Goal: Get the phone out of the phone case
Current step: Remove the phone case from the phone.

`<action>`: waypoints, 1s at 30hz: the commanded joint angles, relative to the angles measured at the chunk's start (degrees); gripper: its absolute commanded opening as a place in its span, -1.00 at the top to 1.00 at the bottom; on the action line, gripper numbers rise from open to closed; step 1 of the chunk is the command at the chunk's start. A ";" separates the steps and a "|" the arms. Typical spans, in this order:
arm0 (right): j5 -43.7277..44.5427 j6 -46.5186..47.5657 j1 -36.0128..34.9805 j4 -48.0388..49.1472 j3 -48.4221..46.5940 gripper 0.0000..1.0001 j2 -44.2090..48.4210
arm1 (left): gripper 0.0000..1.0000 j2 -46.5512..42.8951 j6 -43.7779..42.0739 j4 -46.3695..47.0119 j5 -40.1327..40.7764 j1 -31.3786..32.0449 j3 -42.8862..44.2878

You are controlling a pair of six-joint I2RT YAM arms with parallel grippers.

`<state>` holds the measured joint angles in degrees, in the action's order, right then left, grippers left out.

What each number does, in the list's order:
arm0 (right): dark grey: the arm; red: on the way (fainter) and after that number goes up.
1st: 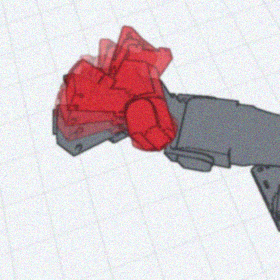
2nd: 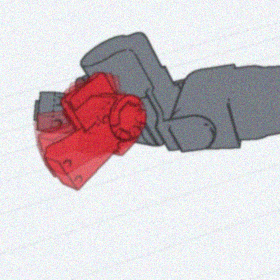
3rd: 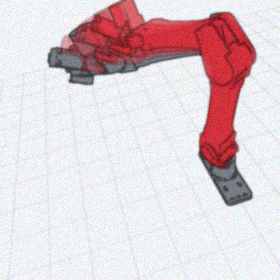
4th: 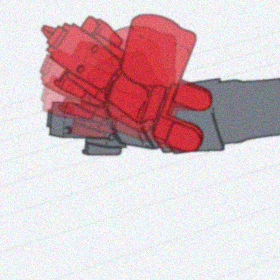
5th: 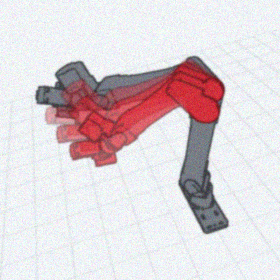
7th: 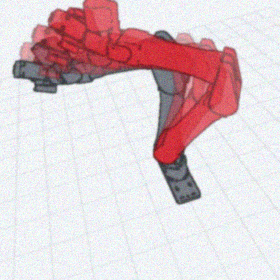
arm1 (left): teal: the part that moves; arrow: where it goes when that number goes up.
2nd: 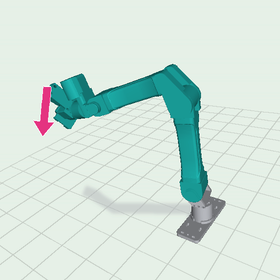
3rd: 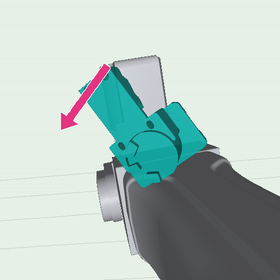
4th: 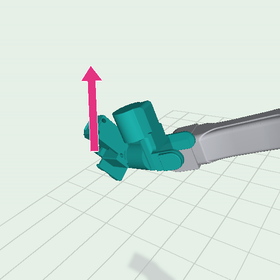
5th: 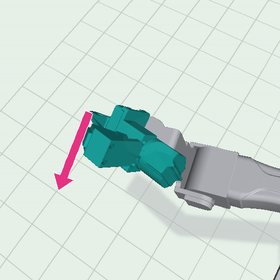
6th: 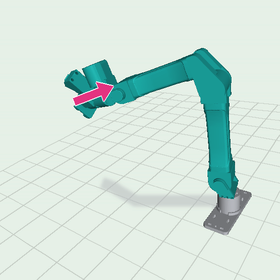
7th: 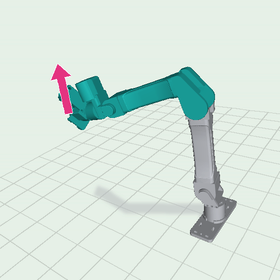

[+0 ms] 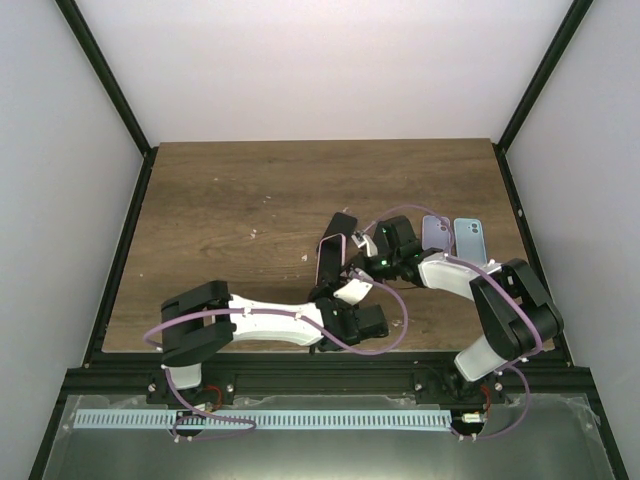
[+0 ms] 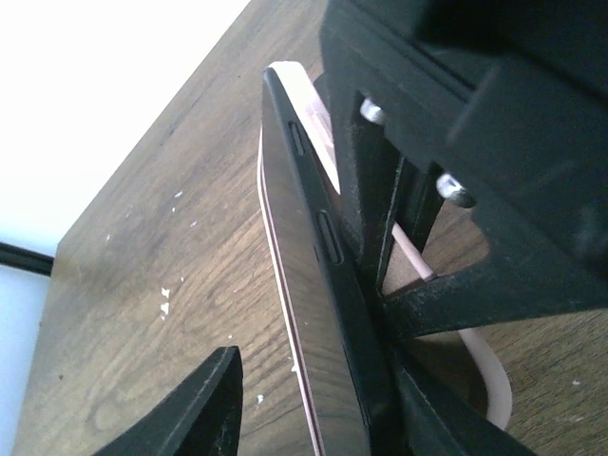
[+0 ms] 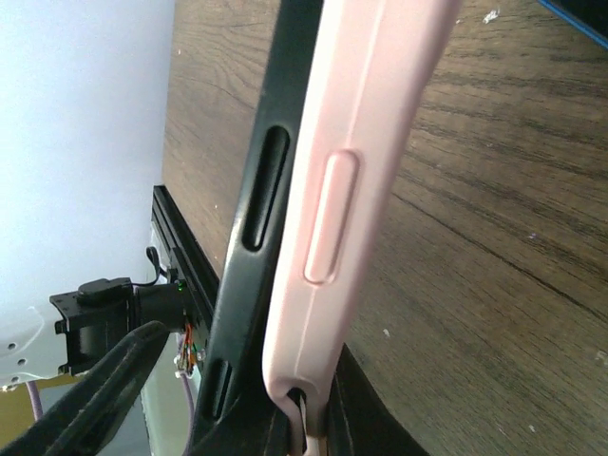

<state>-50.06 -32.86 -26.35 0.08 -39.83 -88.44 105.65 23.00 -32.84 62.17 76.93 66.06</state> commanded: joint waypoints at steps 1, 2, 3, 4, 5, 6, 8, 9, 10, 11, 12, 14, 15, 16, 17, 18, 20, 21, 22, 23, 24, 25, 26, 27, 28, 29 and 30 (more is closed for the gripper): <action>-5.13 0.69 0.23 -2.36 -1.05 0.99 0.55 | 0.27 0.08 2.49 -7.68 6.45 -1.87 -1.07; -5.06 0.74 0.24 -2.37 -1.11 0.99 0.62 | 0.32 -0.11 2.46 -7.56 6.49 -1.87 -1.13; -4.99 0.78 0.22 -2.36 -1.09 0.99 0.64 | 0.39 -0.23 2.29 -7.32 6.51 -1.87 -1.19; -4.95 0.78 0.24 -2.36 -1.10 0.99 0.72 | 0.47 -0.32 2.05 -6.94 6.47 -1.87 -1.25; -4.91 0.85 0.26 -2.36 -1.11 0.99 0.79 | 0.54 -0.42 1.79 -6.56 6.35 -1.87 -1.29; -4.83 0.80 0.25 -2.36 -1.10 0.99 0.81 | 0.60 -0.50 1.32 -6.08 6.18 -1.92 -1.27; -4.79 1.03 0.28 -2.47 -1.14 0.99 0.82 | 0.74 -0.63 0.72 -5.25 5.69 -1.87 -1.42; -4.68 1.11 0.30 -2.52 -1.14 0.99 0.82 | 0.82 -0.87 0.51 -4.85 5.34 -1.85 -1.40; -4.56 1.17 0.33 -2.51 -1.18 0.99 0.81 | 0.88 -1.07 0.35 -4.52 5.15 -1.86 -1.46; -4.40 1.22 0.33 -2.53 -1.20 0.99 0.78 | 0.94 -1.23 0.22 -4.11 4.86 -1.87 -1.54; -4.12 1.29 0.33 -2.61 -1.29 0.99 0.81 | 1.00 -1.54 0.08 -3.72 4.54 -1.83 -1.63; -3.71 1.44 0.33 -2.76 -1.37 0.99 0.82 | 1.00 -2.12 -0.05 -3.10 3.82 -1.87 -1.65; -3.51 1.54 0.33 -2.83 -1.34 0.99 0.89 | 1.00 -2.55 0.06 -3.03 3.33 -1.87 -1.52; -3.20 1.68 0.33 -2.92 -1.34 0.99 0.90 | 1.00 -3.06 0.25 -2.91 2.78 -1.87 -1.55; -2.79 1.75 0.33 -2.96 -1.37 0.99 0.98 | 1.00 -3.77 0.28 -2.57 2.32 -1.87 -1.67; -2.35 1.75 0.33 -3.08 -1.38 0.99 1.04 | 1.00 -4.53 0.22 -1.93 1.78 -1.87 -1.93; -1.11 2.03 0.33 -3.27 -1.54 0.99 1.21 | 1.00 -6.18 -0.49 -0.18 0.67 -1.87 -2.56; -0.43 2.16 0.31 -3.29 -1.54 0.99 1.36 | 1.00 -7.10 -0.71 0.54 0.11 -1.87 -2.80; 0.43 2.37 0.33 -3.43 -1.48 0.99 1.55 | 1.00 -7.88 -0.98 1.23 -0.49 -1.87 -3.03; 1.23 2.52 0.33 -3.52 -1.49 0.99 1.72 | 1.00 -8.63 -1.03 2.06 -1.16 -1.86 -3.22; 1.96 2.66 0.33 -3.56 -1.53 0.99 1.82 | 1.00 -9.34 -1.33 2.88 -2.01 -1.87 -3.39; 2.61 2.77 0.33 -3.69 -1.56 0.99 1.99 | 1.00 -10.05 -1.90 3.97 -2.87 -1.91 -3.74; 3.13 2.85 0.33 -3.70 -1.56 0.99 2.15 | 1.00 -10.72 -2.09 4.85 -3.87 -1.87 -3.97; 4.29 2.92 0.33 -3.75 -1.60 0.99 2.28 | 1.00 -11.44 -2.49 5.94 -4.96 -1.87 -4.46; 5.34 3.07 0.33 -3.80 -1.64 0.99 2.51 | 1.00 -12.18 -2.60 6.82 -6.00 -1.85 -4.77; 6.26 3.24 0.41 -3.85 -1.76 0.99 2.69 | 1.00 -12.83 -2.61 7.51 -6.85 -1.87 -5.02; 7.19 3.53 0.46 -3.85 -1.78 0.99 2.89 | 1.00 -13.62 -2.47 7.91 -7.42 -1.84 -5.25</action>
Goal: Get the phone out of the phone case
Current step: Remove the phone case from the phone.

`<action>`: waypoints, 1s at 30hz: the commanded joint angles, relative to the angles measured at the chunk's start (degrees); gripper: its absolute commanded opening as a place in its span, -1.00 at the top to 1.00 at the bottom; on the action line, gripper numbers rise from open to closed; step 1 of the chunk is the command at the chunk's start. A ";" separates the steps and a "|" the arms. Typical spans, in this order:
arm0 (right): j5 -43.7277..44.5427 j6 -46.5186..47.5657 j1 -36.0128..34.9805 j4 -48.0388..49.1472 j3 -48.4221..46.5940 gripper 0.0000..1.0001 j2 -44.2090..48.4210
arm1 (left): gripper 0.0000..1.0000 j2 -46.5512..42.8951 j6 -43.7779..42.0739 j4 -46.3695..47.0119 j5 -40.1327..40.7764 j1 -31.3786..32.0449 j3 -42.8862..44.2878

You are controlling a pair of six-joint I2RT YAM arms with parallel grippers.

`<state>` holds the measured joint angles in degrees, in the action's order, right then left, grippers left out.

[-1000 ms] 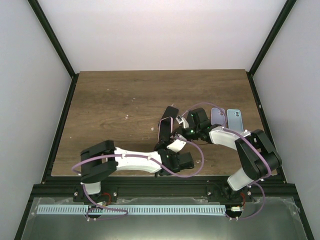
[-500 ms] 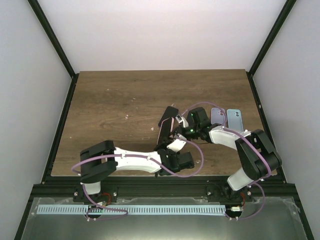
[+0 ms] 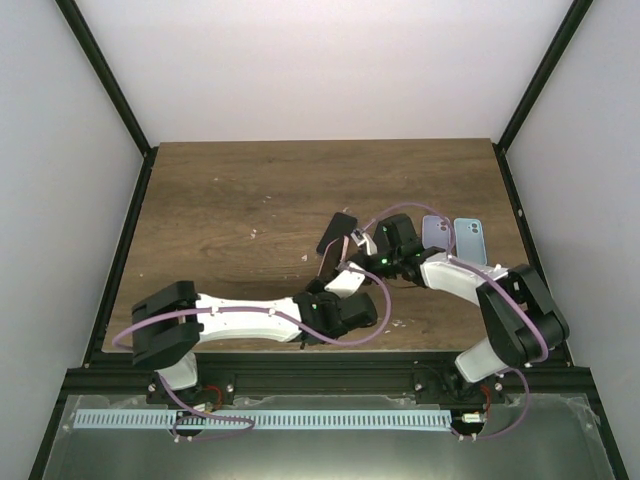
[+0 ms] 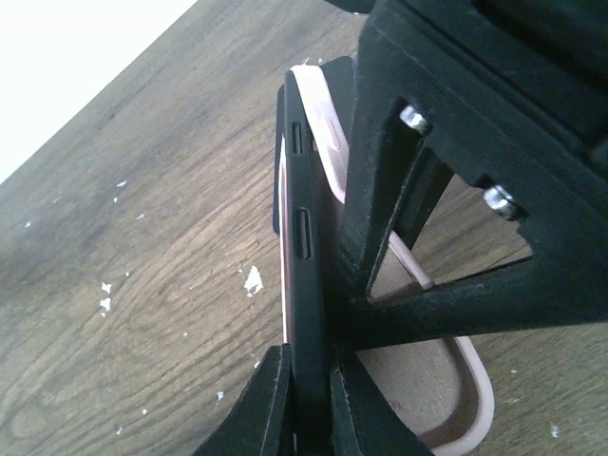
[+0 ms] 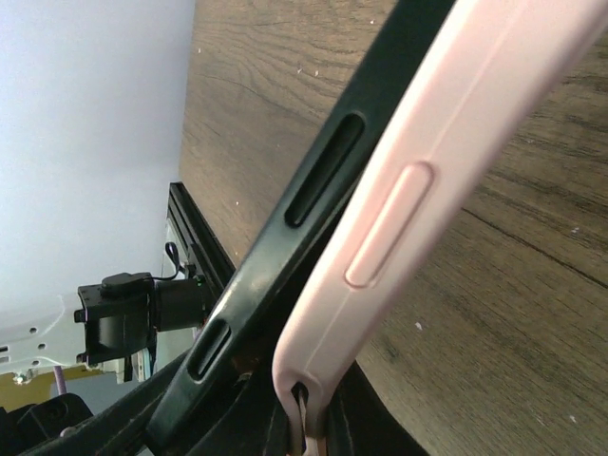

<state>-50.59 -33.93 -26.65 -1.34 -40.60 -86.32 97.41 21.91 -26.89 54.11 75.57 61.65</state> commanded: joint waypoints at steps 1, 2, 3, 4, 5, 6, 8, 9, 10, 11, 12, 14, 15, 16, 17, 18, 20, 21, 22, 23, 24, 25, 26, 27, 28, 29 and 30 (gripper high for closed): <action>8.47 4.73 0.87 -2.43 -1.04 0.99 0.92 | 1.00 -5.99 -1.09 2.21 0.23 -0.43 -0.98; 8.96 4.89 0.94 -2.56 -0.99 0.99 1.08 | 1.00 -6.65 -0.88 2.39 -0.10 -0.42 -1.08; 9.31 4.99 1.00 -2.57 -0.90 0.99 1.18 | 1.00 -7.22 -0.71 2.52 -0.40 -0.42 -1.19; 9.44 5.09 1.11 -2.49 -0.93 0.99 1.28 | 1.00 -7.83 -0.45 2.62 -0.69 -0.42 -1.37; 9.61 5.10 1.16 -2.48 -0.90 0.99 1.33 | 1.00 -8.41 -0.34 2.80 -0.94 -0.42 -1.48; 9.68 5.18 1.17 -2.52 -1.02 0.99 1.37 | 1.00 -9.04 -0.23 2.94 -1.27 -0.47 -1.64; 10.33 5.44 1.17 -2.39 -0.97 0.99 1.78 | 1.00 -10.21 0.15 2.94 -1.73 -0.44 -1.72; 10.78 5.52 1.17 -2.33 -0.87 0.99 2.10 | 1.00 -10.85 0.34 3.04 -2.03 -0.43 -1.91; 11.46 5.67 1.21 -2.20 -0.82 0.99 2.36 | 1.00 -11.48 0.51 3.18 -2.38 -0.42 -2.08; 12.07 5.82 1.15 -2.03 -0.70 0.99 2.65 | 1.00 -12.18 0.81 3.54 -2.85 -0.42 -2.37; 12.62 5.95 1.22 -2.00 -0.65 0.99 2.81 | 1.00 -12.92 1.25 4.02 -3.38 -0.47 -2.71; 13.29 6.19 1.21 -2.03 -0.82 0.99 3.13 | 1.00 -14.43 2.03 5.95 -5.23 -0.42 -3.85; 13.52 6.24 1.24 -2.08 -0.88 0.99 3.22 | 1.00 -15.23 2.38 6.81 -5.93 -0.35 -4.30; 13.65 6.32 1.24 -2.08 -0.95 0.99 3.26 | 1.00 -15.89 2.80 7.41 -6.24 -0.34 -4.79; 13.79 6.48 1.25 -2.09 -1.03 0.99 3.27 | 1.00 -16.43 3.36 7.61 -6.55 -0.31 -5.12; 14.30 6.62 1.25 -2.15 -1.13 0.99 3.33 | 1.00 -17.02 3.81 7.80 -6.71 -0.33 -5.40; 15.47 6.96 1.32 -2.42 -1.33 0.99 3.67 | 1.00 -18.22 4.08 7.84 -6.97 -0.34 -5.82; 16.25 7.18 1.34 -2.51 -1.37 0.99 4.01 | 1.00 -18.74 4.58 7.26 -7.06 -0.34 -5.71; 16.78 7.35 1.47 -2.50 -1.36 0.99 4.36 | 1.00 -19.45 5.08 6.45 -7.16 -0.34 -5.60; 17.25 7.50 1.70 -2.48 -1.33 0.99 4.74 | 1.00 -20.15 5.60 5.67 -7.13 -0.34 -5.58; 17.45 7.56 2.00 -2.36 -1.26 0.99 5.09 | 1.00 -21.54 6.11 4.91 -7.09 -0.46 -5.69; 17.57 7.69 2.27 -2.31 -1.16 0.99 5.35 | 1.00 -22.80 6.99 4.03 -7.01 -0.66 -5.93; 17.78 7.78 2.66 -2.20 -1.11 0.99 5.69 | 1.00 -24.15 7.75 3.48 -7.15 -0.99 -6.57; 17.94 7.82 2.99 -2.12 -1.07 0.99 5.99 | 1.00 -25.80 8.27 3.28 -7.73 -1.57 -7.53; 18.02 7.89 3.32 -2.02 -1.04 0.99 6.24 | 1.00 -27.57 8.98 3.26 -8.61 -2.42 -8.56; 18.11 7.96 3.62 -2.00 -1.03 0.99 6.50 | 1.00 -29.32 9.84 3.25 -9.82 -3.64 -9.85; 18.02 8.00 3.93 -1.97 -1.03 0.99 6.68 | 1.00 -31.19 10.83 3.32 -11.25 -5.03 -11.18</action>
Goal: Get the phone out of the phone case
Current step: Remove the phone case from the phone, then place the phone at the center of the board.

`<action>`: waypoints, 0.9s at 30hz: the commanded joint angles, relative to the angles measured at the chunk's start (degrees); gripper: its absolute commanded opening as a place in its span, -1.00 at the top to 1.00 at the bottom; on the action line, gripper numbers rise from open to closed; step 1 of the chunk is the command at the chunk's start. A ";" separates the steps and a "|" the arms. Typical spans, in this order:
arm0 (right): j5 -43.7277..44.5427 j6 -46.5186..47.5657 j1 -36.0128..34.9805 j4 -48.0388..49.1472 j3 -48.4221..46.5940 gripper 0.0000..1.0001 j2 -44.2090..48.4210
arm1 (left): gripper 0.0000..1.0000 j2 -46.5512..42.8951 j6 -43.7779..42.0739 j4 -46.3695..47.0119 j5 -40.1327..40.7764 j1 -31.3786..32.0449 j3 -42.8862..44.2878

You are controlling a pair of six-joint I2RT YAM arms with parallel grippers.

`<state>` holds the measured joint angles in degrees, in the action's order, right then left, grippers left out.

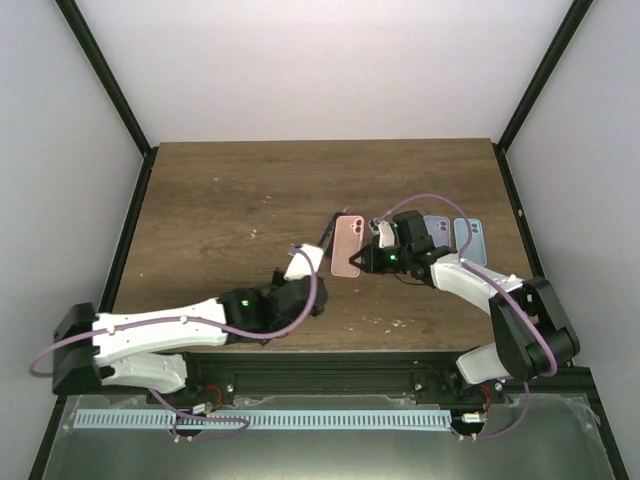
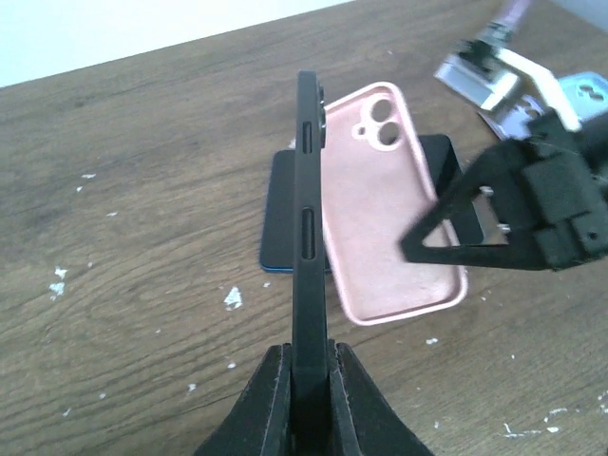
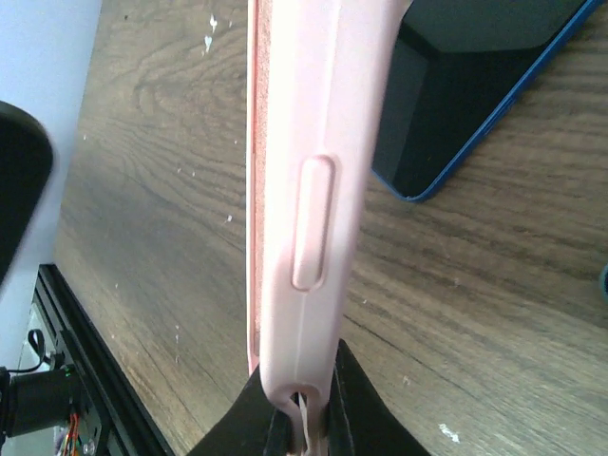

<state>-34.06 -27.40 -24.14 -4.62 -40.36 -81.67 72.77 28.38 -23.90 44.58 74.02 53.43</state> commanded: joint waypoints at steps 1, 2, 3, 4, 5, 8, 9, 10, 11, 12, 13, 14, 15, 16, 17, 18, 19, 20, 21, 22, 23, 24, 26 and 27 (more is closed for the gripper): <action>1.46 1.54 1.69 1.26 -1.33 0.99 2.28 | 1.00 -8.43 5.23 0.53 -3.33 -5.07 -4.42; 1.45 1.62 1.98 1.23 -1.40 0.99 2.56 | 1.00 -10.58 5.98 1.21 -5.67 -6.62 -6.15; 1.35 1.74 2.25 1.26 -1.43 0.99 2.91 | 1.00 -12.84 6.83 2.49 -7.13 -8.05 -8.06; 1.35 1.84 2.61 1.27 -1.35 0.99 3.49 | 1.00 -15.05 7.46 3.59 -8.53 -9.59 -10.15; 1.35 1.96 2.89 1.40 -1.33 0.99 3.91 | 1.00 -17.31 7.96 4.93 -9.98 -11.00 -12.28; 1.87 2.38 3.65 1.61 -1.15 0.99 5.75 | 1.00 -22.72 9.69 7.26 -13.88 -15.25 -17.37; 2.01 2.51 3.80 1.70 -1.07 0.99 6.41 | 1.00 -24.19 9.92 7.92 -15.05 -16.66 -18.82; 2.02 2.76 4.05 1.76 -1.04 0.99 6.94 | 1.00 -25.41 10.00 8.43 -16.02 -17.72 -20.02; 2.00 3.00 4.36 1.85 -1.04 0.99 7.44 | 1.00 -26.20 10.17 8.79 -16.71 -18.77 -21.21; 1.88 3.31 4.55 2.00 -0.92 0.99 7.90 | 1.00 -26.81 10.13 9.16 -17.68 -19.82 -21.98; 1.62 3.56 4.69 2.19 -0.85 0.99 8.30 | 1.00 -27.10 10.03 9.62 -18.53 -20.69 -22.66; 1.37 3.97 4.78 2.37 -0.66 0.99 8.62 | 1.00 -27.11 9.64 10.06 -18.97 -21.43 -23.15; 1.08 4.46 4.88 2.45 -0.65 0.99 8.92 | 1.00 -26.73 9.22 10.42 -18.96 -21.65 -23.46; 0.78 4.99 4.94 2.58 -0.57 0.99 9.16 | 1.00 -26.20 8.95 10.45 -18.81 -21.77 -23.54; 0.64 5.51 4.93 2.68 -0.45 0.99 9.61 | 1.00 -25.22 8.66 10.54 -18.68 -21.89 -23.56; 0.40 6.12 5.04 2.75 -0.37 0.99 10.03 | 1.00 -24.47 8.29 10.84 -18.69 -21.89 -23.64; 0.21 6.63 4.99 3.08 -0.09 0.99 10.50 | 1.00 -23.77 7.97 11.19 -18.65 -21.90 -23.68; 0.08 7.02 5.07 3.29 0.35 0.99 11.07 | 1.00 -23.01 7.62 11.69 -18.68 -21.86 -23.68; 0.05 7.46 5.10 3.49 0.46 0.99 11.57 | 1.00 -22.28 6.90 12.21 -18.55 -21.89 -23.57; 0.07 7.79 5.23 3.70 0.64 0.99 12.11 | 1.00 -21.19 5.59 12.65 -18.40 -21.90 -23.24; 0.17 7.97 5.28 3.94 0.70 0.99 12.64 | 1.00 -19.59 4.19 12.62 -16.93 -21.89 -22.52; 0.45 8.09 5.33 4.18 0.85 0.99 13.11 | 1.00 -17.40 3.72 10.39 -14.52 -21.85 -21.03; 0.64 8.29 5.62 4.32 0.62 0.99 13.66 | 1.00 -11.96 1.05 7.43 -10.66 -21.74 -17.12; 0.73 8.29 5.70 4.31 0.45 0.99 13.70 | 1.00 -9.11 0.05 6.29 -9.11 -21.60 -14.90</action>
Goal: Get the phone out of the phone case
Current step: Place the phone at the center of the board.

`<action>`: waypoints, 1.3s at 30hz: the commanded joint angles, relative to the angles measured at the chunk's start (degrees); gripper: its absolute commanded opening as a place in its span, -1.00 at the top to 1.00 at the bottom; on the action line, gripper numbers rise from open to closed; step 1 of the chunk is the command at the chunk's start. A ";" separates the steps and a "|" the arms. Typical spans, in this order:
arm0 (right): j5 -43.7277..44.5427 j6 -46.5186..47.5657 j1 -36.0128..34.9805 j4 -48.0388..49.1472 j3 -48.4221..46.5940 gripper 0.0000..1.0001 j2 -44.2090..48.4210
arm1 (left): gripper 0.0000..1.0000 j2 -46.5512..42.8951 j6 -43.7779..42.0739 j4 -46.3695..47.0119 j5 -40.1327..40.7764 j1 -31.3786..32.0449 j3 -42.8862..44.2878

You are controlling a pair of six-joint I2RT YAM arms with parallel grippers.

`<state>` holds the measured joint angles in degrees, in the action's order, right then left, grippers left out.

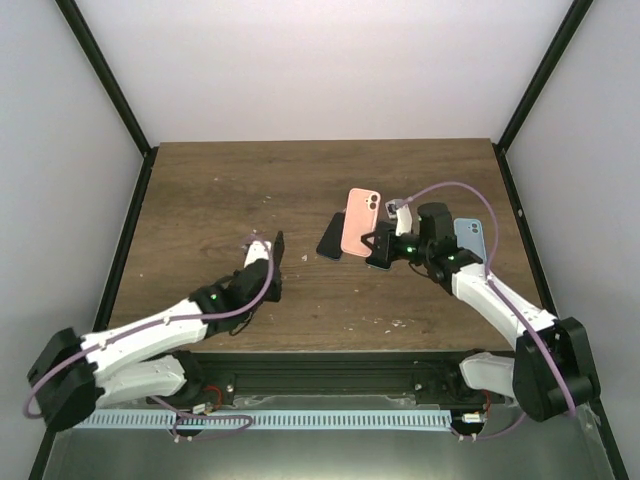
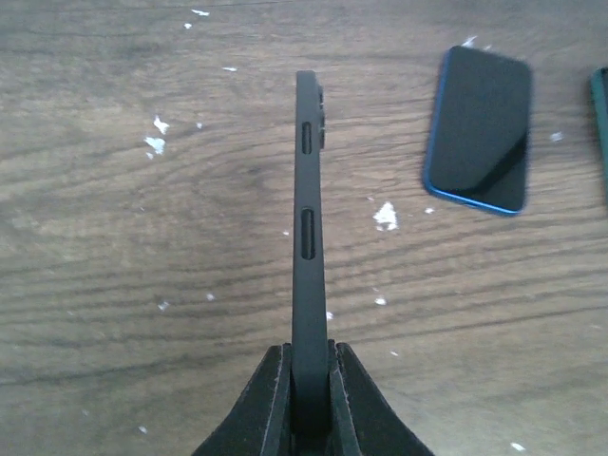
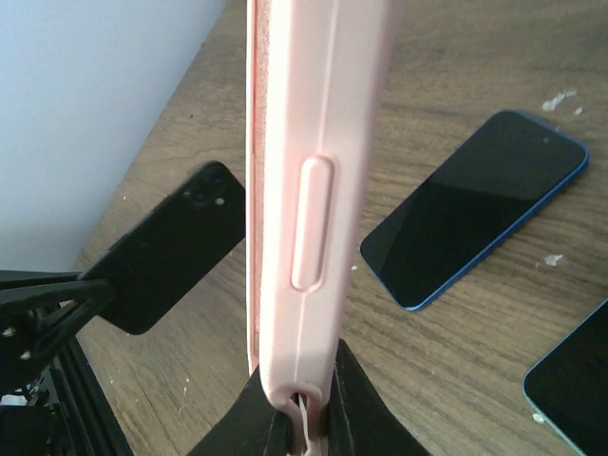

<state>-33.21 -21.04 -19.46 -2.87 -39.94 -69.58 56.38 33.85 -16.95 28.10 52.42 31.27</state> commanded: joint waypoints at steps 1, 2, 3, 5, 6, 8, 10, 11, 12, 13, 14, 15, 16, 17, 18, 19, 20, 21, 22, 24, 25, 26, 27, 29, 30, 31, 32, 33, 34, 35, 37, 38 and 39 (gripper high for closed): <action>-0.10 1.93 1.12 2.41 -0.22 0.99 1.56 | 1.00 9.75 -6.85 -1.35 8.57 0.23 9.23; -0.66 2.04 1.54 2.09 -0.49 0.99 1.48 | 1.00 11.73 -9.30 -1.27 9.87 0.75 11.00; -2.33 2.22 2.17 1.79 -1.06 0.99 1.26 | 1.00 13.78 -11.38 -1.39 12.16 1.46 13.02; -7.54 2.05 3.57 0.93 -1.90 0.99 0.39 | 1.00 18.10 -14.91 -3.18 18.19 3.21 16.53; -9.23 1.90 4.22 0.74 -2.18 0.99 -0.07 | 1.00 20.70 -16.16 -4.97 20.84 3.78 18.63; -9.84 1.85 5.10 0.53 -2.39 0.99 -0.55 | 1.00 25.57 -18.20 -8.24 24.19 4.57 22.46; -8.54 2.14 5.75 0.51 -2.56 0.99 -0.53 | 1.00 29.59 -22.19 -7.95 26.59 5.22 24.24; -8.13 2.32 6.16 0.27 -2.80 0.99 -0.55 | 1.00 32.08 -23.71 -7.32 27.51 5.33 24.65; -7.64 2.75 6.40 -0.05 -2.97 0.99 -0.46 | 1.00 33.60 -24.90 -6.97 27.74 5.32 24.96; -6.85 2.90 6.54 -0.32 -3.18 0.99 -0.33 | 1.00 34.90 -26.80 -6.07 27.93 5.39 25.11; -6.00 3.09 6.69 -0.44 -3.27 0.99 -0.21 | 1.00 36.12 -28.23 -4.36 28.25 5.41 24.99; -5.33 3.29 6.91 -0.63 -3.42 0.99 0.05 | 1.00 37.12 -30.38 -2.65 28.44 5.41 24.61; -4.84 3.55 7.33 -0.72 -3.60 0.99 0.40 | 1.00 38.21 -34.64 0.54 27.90 5.45 23.93; -3.94 3.74 7.94 -0.56 -3.49 0.99 1.05 | 1.00 39.36 -39.12 3.63 29.06 5.63 22.98; -2.57 3.86 8.44 -0.14 -3.09 0.99 1.90 | 1.00 40.99 -42.41 5.24 31.92 5.70 22.99; -1.40 3.86 9.02 0.51 -2.35 0.99 2.90 | 1.00 42.61 -44.42 5.87 34.26 5.52 23.49; -1.03 3.85 9.62 1.26 -1.66 0.99 4.08 | 1.00 43.83 -46.03 6.11 34.94 4.99 24.03; -1.30 3.82 10.13 1.75 -1.04 0.99 4.66 | 1.00 44.63 -47.20 6.88 34.51 4.71 24.18; -1.77 3.73 10.41 2.11 -0.69 0.99 5.01 | 1.00 45.11 -48.49 8.68 33.54 4.63 23.91; -3.07 3.79 10.56 2.20 -0.77 0.99 4.95 | 1.00 46.11 -50.97 12.78 31.61 4.39 22.83; -3.72 3.93 10.55 2.03 -1.14 0.99 4.78 | 1.00 46.78 -51.85 13.89 31.07 4.11 22.63; -4.19 4.10 10.63 1.93 -1.30 0.99 4.62 | 1.00 47.66 -52.36 14.10 30.73 3.58 22.83; -4.24 4.22 10.59 1.84 -1.36 0.99 4.67 | 1.00 48.79 -52.43 13.51 30.40 3.04 23.41; -3.79 4.53 10.64 1.67 -1.50 0.99 4.87 | 1.00 50.73 -52.62 12.18 29.91 2.10 24.63; -3.57 4.74 10.71 1.60 -1.54 0.99 5.00 | 1.00 51.48 -53.18 12.30 29.67 1.89 24.87; -3.53 4.92 10.82 1.59 -1.41 0.99 5.09 | 1.00 52.02 -53.85 12.85 29.46 1.72 24.90; -3.57 4.99 11.01 1.66 -1.33 0.99 5.20 | 1.00 52.44 -54.37 13.55 29.25 1.57 24.85; -3.47 5.22 11.09 1.77 -1.31 0.99 5.21 | 1.00 52.77 -55.01 14.86 29.14 1.45 24.62; -3.21 5.50 11.11 1.75 -1.42 0.99 5.28 | 1.00 53.12 -55.68 15.55 28.97 1.33 24.30; -2.83 5.62 11.18 1.82 -1.45 0.99 5.28 | 1.00 53.43 -56.00 16.32 28.90 1.23 24.06; -2.15 5.93 11.32 1.54 -1.70 0.99 5.25 | 1.00 54.28 -55.43 16.12 28.56 0.94 24.26; -2.05 6.00 11.36 1.48 -1.79 0.99 5.27 | 0.92 54.86 -54.74 15.48 28.47 1.00 24.58; -2.11 6.01 11.49 1.41 -1.76 0.99 5.31 | 0.77 55.41 -53.77 14.13 28.42 1.01 25.03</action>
<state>-36.12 -16.51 -8.91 -2.31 -40.45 -65.21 109.40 -20.03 -2.00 58.35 53.69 55.13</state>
